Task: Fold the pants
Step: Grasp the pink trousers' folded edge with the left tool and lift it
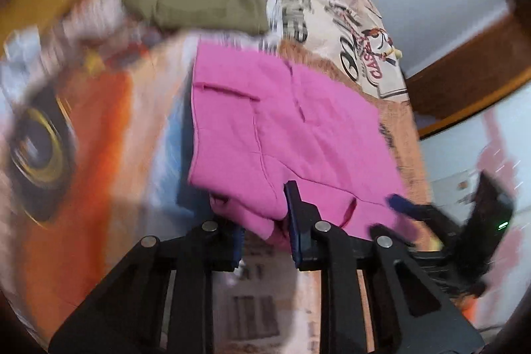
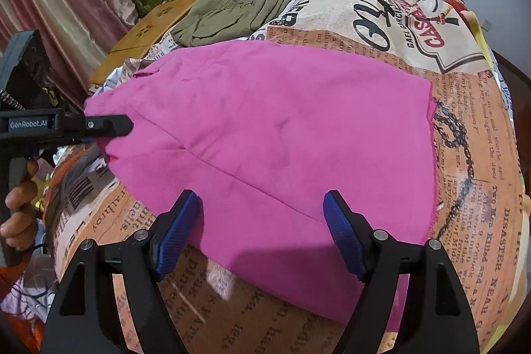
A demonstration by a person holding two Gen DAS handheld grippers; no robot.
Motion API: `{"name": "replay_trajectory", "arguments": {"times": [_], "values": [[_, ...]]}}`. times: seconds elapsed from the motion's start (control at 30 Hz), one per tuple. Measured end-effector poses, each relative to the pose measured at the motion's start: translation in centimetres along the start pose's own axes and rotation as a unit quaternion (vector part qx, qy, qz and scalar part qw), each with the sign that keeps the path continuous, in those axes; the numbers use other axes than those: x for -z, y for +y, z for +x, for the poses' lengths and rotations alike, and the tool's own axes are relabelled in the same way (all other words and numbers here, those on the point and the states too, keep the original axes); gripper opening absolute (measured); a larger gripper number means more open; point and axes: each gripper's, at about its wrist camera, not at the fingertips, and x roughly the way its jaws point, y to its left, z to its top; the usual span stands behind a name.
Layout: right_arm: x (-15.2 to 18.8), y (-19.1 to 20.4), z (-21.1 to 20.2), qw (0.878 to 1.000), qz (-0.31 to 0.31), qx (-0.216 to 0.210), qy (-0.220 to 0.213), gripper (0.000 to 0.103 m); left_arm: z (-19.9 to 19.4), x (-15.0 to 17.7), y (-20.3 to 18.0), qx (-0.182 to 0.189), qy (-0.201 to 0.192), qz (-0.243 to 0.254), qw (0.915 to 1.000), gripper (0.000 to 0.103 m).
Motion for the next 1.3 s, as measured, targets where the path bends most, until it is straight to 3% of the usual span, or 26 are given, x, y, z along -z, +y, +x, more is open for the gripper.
{"name": "replay_trajectory", "arguments": {"times": [0.07,0.17,0.3,0.47,0.7,0.87,1.1,1.3], "values": [[0.5,-0.2,-0.6,1.000,-0.001,0.006,-0.002,0.075,-1.4,-0.3,-0.7,-0.063,-0.046,0.049,0.9958,0.022],[1.4,-0.9,-1.3,1.000,0.007,0.007,-0.001,0.075,-3.0,-0.6,-0.7,-0.139,-0.097,0.100,0.9805,0.019],[2.7,-2.2,-1.8,1.000,0.025,0.015,0.000,0.075,-3.9,-0.7,0.2,-0.181,-0.118,0.128,0.9678,0.018],[3.4,-3.0,-1.8,0.999,0.044,0.011,-0.004,0.075,-4.9,-0.2,-1.3,-0.189,-0.147,0.165,0.9568,0.017],[3.3,-3.1,-1.4,0.999,0.048,0.009,-0.005,0.075,-7.1,-0.4,-7.2,-0.140,-0.198,0.231,0.9424,0.015],[3.4,-3.2,-1.4,0.999,0.048,0.009,-0.005,0.075,-7.6,0.0,-11.6,-0.085,-0.199,0.275,0.9366,0.015],[3.4,-3.2,-1.4,0.999,0.049,0.009,-0.007,0.075,-5.6,0.6,-14.7,-0.018,-0.142,0.295,0.9446,0.014],[3.4,-3.2,-1.4,0.999,0.050,0.006,-0.009,0.076,-3.1,1.1,-15.1,0.043,-0.064,0.279,0.9572,0.013]]}}
